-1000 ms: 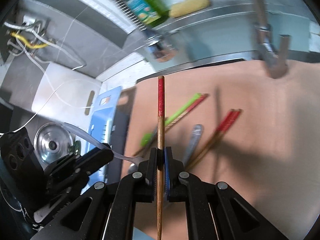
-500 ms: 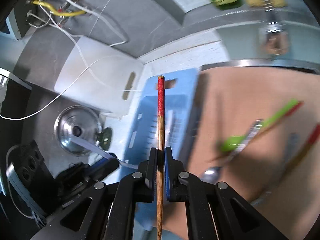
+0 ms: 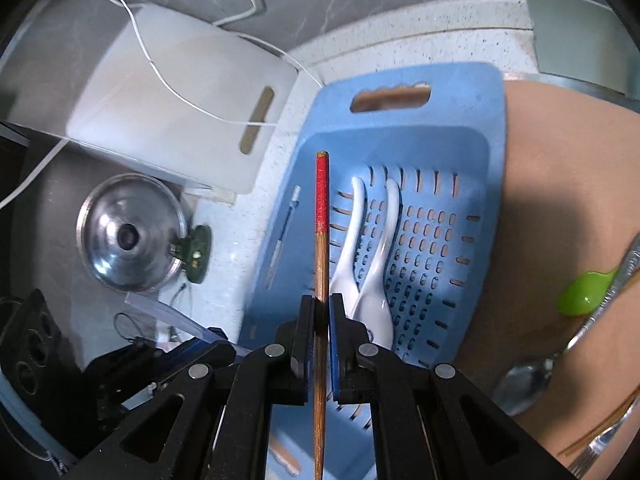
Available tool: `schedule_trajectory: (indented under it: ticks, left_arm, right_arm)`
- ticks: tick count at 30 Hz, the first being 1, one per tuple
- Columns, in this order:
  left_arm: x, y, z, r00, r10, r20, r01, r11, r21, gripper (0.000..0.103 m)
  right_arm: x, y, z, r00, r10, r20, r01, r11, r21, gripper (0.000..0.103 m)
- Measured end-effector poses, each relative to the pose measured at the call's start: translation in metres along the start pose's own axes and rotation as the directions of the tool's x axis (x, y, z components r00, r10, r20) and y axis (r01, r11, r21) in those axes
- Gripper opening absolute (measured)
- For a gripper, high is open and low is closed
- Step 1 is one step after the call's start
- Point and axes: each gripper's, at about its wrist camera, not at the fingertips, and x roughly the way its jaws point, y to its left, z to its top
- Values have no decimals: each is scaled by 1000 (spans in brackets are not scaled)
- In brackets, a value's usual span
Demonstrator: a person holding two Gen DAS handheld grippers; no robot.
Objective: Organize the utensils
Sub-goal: 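Carry chopstick and clear spoon into the blue basket and open both grippers, then move both tools back over the utensils on the mat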
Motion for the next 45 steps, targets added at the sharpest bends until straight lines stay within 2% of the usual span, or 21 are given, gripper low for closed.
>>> schedule_trajectory:
  ticks: [8,22,34,37,45]
  left_arm:
    - [37,14,12,999,-17,-49,17,1000,-4,6]
    - [77,28,28,997,-6,-82,4,1000,-25,6]
    - [87,36,31,996,10,-93,-14,999,-43,6]
    - [86,34,31,995,21,-93,-25,999,-38,14]
    - [75,32,29,997,32,-75,-35,998,-46,14]
  right_arm:
    - [31,-4,12,996,-86,-19,86,996,-3,6]
    - [51,-5,35,982,-188,-21,188,982,-26,6]
    - [54,-4,38,981,-190,-38,189,981,-36,7]
    - [51,-4,38,983,-180,-34,179,983,-41,10]
    - [31,-6,34,987,-159,-6,159,986,-42,16]
